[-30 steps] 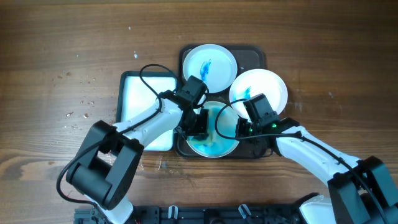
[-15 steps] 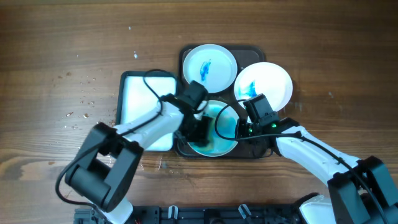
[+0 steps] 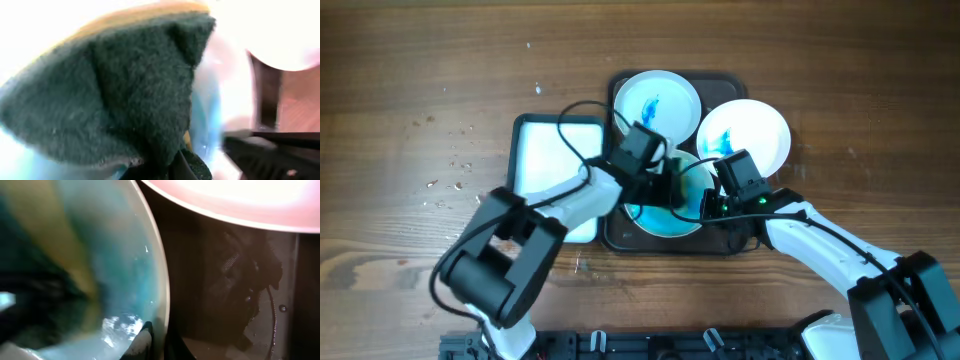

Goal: Clean dirty plates on tray and stack at the side
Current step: 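Scrub the front plate with the sponge while right gripper holds it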

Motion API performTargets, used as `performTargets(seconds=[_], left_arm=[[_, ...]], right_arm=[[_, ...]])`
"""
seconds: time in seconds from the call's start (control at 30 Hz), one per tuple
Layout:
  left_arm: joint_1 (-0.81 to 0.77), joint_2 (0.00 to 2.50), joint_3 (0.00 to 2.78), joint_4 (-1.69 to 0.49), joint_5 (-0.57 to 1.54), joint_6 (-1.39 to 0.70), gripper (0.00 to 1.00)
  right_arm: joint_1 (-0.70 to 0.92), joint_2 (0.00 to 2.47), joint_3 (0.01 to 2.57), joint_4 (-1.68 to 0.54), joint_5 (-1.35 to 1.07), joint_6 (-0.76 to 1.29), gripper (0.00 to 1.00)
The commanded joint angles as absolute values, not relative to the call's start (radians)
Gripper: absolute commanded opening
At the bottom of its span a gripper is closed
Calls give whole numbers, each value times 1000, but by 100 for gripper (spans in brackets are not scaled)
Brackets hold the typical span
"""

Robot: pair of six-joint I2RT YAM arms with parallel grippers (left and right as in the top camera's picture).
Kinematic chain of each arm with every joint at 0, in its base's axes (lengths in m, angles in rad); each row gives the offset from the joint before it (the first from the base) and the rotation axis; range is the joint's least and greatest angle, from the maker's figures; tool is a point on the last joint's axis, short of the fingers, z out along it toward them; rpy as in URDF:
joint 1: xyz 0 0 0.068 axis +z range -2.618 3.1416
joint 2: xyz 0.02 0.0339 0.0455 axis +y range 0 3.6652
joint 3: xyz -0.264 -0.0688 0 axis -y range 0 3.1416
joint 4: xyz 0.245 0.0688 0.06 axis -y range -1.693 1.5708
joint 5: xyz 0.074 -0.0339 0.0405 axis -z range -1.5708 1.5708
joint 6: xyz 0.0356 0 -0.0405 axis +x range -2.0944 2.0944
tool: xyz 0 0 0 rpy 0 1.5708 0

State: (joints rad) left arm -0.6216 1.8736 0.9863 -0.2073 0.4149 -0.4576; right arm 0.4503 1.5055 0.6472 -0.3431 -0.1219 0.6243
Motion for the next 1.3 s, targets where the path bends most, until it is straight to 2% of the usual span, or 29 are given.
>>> performTargets(seconds=[0.0, 0.1, 0.33, 0.43, 0.53, 0.67, 0.77, 0.97, 1.03, 1.2, 1.27], left_arm=[[-684, 1961, 982, -184, 614, -508, 4], [-669, 1949, 982, -265, 603, -442, 4], [-451, 1823, 982, -641, -63, -444, 4], [-455, 1802, 982, -660, -103, -395, 4], [-481, 1805, 982, -627, -60, -396, 4], [-575, 1851, 982, -415, 389, -396, 4], [-669, 1918, 982, -248, 621, -411, 4], [-735, 1943, 982, -278, 646, -434, 4], [-700, 1940, 982, -365, 577, -435, 4], [-599, 1842, 982, -692, 29, -435, 4], [-599, 1800, 982, -731, -77, -435, 4]], right_arm=[[457, 1517, 651, -353, -114, 605, 8], [457, 1517, 651, -354, -114, 606, 7], [457, 1517, 651, -353, -114, 605, 8], [457, 1517, 651, -352, -114, 606, 8], [457, 1517, 651, -352, -114, 605, 8], [457, 1517, 651, -353, -114, 606, 7], [457, 1517, 651, -353, -114, 605, 8], [457, 1517, 651, -355, -114, 605, 7], [457, 1517, 651, -356, -114, 605, 7], [457, 1517, 651, -355, -118, 605, 7], [457, 1517, 651, -354, -118, 605, 7]])
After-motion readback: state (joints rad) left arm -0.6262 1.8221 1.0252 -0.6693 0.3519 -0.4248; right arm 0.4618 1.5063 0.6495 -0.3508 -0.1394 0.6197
